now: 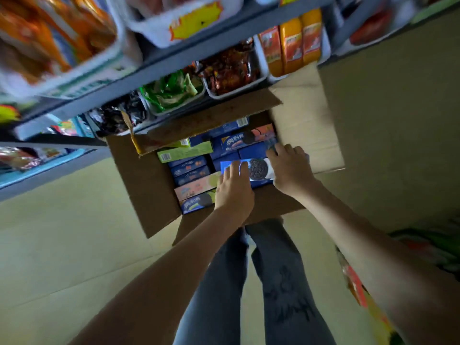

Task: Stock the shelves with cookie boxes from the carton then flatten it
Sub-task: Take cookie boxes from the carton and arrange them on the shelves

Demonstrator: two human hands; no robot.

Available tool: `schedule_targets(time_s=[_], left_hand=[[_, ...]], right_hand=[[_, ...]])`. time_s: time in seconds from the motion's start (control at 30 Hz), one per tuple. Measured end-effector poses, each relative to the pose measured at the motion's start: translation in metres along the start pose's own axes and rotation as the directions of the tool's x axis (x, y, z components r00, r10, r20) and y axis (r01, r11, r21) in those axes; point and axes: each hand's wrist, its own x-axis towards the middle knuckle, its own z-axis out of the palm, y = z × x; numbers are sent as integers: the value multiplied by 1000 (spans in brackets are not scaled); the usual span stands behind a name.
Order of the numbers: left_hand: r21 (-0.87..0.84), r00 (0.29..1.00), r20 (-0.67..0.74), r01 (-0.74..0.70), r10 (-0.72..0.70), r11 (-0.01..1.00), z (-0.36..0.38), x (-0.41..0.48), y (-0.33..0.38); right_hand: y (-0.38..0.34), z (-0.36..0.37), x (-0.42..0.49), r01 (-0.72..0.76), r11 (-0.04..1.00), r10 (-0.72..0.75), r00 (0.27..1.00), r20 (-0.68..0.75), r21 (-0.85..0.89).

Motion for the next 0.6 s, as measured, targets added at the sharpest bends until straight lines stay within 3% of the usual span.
schedule_targets(time_s=[0.17,0.27,0.33,0.47,0.6], left_hand=[[245,968,-109,-194,226,950,-115,-55,40],[333,899,-261,-259,352,907,-184,-86,52],[344,849,-338,-290,406,893,-229,-106,57],[246,866,-301,-333,398,910,-324,-147,66],[325,760,-444,-357,475,876,-410,-191,75]], right_hand=[[-7,-134,-72,67,993,-47,982,-184,100],[-15,-212,-108,121,987,-83,947,-310,109],[-20,-256,-129,166,982,-120,912,-392,86],[-32,-344,-162,218,976,-175,855,-489,32],[-44,-435,-193,276,960,-249,778,-576,-43]])
